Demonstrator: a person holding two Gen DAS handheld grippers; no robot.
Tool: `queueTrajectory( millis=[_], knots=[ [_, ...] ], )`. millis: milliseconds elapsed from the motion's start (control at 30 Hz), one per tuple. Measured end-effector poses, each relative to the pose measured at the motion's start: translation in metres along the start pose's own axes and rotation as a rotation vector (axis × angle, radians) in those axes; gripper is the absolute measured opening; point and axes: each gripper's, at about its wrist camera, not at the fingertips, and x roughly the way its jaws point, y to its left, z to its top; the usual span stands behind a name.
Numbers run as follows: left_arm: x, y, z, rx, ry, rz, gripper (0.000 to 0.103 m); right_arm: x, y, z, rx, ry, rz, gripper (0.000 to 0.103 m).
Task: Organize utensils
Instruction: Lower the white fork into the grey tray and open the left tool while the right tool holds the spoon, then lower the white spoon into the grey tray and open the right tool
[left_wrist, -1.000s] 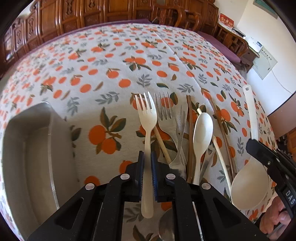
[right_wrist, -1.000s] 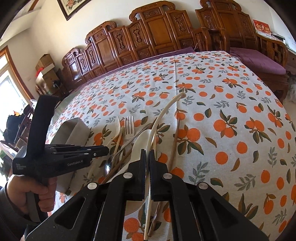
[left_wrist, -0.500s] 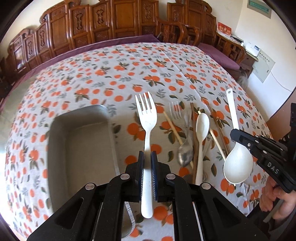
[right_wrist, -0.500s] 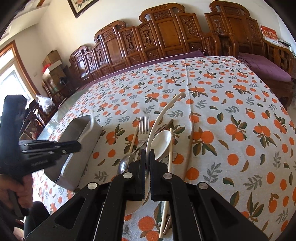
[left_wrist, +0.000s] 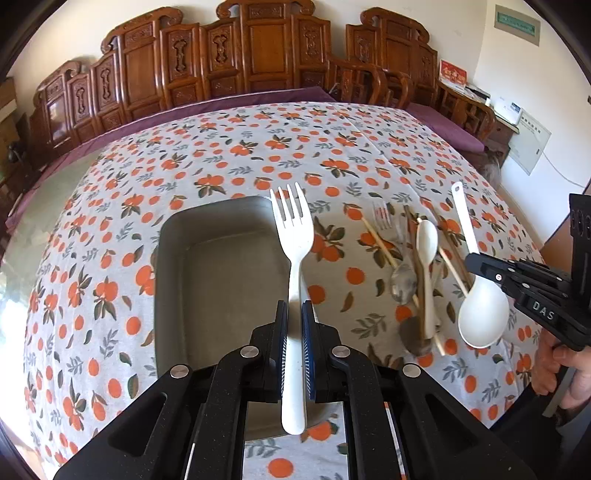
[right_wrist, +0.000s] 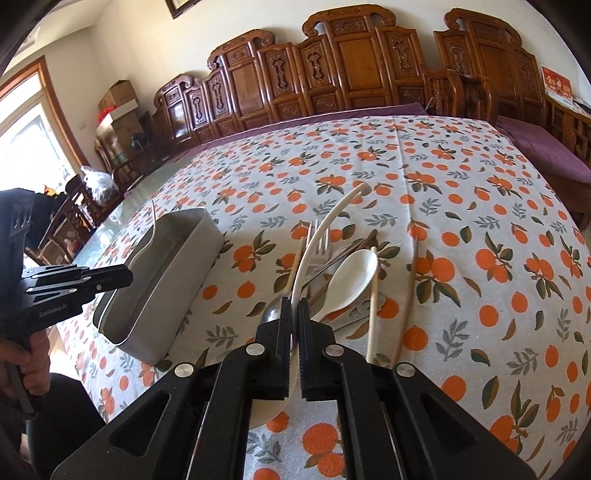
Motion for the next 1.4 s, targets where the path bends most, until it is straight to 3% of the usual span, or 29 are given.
queueTrajectory(
  millis=[433, 800, 933, 1400],
  knots=[
    [0.018, 0.042, -0.007, -0.086, -0.013, 0.031, 0.007, 0.012, 0.011, -0.009, -0.046, 0.045, -0.018, 0.005],
    [0.015, 0.062, -0.01, -0.11, -0.001, -0.002, 0.007, 0.016, 0.031, -0.003, -0.055, 0.054, -0.007, 0.005],
    [0.003, 0.07, -0.009, -0.126, -0.028, -0.015, 0.014, 0.007, 0.055, 0.005, -0.09, 0.039, 0.013, 0.005],
    [-0.026, 0.1, -0.017, -0.13, -0.074, 0.012, 0.015, 0.025, 0.149, 0.045, -0.186, 0.03, 0.101, 0.005]
  ],
)
